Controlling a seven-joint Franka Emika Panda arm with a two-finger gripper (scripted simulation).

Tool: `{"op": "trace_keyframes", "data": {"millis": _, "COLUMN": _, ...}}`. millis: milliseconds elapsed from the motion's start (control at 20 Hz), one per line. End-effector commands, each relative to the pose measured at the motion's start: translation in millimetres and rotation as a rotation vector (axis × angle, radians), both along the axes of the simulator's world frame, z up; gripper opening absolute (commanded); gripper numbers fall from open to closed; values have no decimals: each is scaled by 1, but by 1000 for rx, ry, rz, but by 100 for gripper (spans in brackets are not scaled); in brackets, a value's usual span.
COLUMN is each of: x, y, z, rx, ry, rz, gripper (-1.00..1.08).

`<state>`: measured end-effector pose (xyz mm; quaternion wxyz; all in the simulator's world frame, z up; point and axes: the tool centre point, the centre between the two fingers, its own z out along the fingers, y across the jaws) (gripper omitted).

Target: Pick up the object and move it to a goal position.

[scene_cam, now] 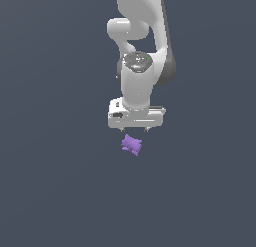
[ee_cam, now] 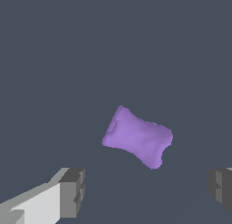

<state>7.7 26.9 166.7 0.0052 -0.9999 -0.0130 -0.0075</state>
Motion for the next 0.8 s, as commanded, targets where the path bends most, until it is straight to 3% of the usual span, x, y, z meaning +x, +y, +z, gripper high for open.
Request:
{"op": "trace_keyframes", "data": {"millis": 0, "x": 0, "y": 0, "z": 0, "rx": 0, "ry": 0, "rz": 0, "gripper": 100}}
{"op": "trace_keyframes", "data": {"millis": 750, "x": 2, "y": 3, "z": 5, "rx": -21, "ry": 12, "rz": 27, "gripper": 100}}
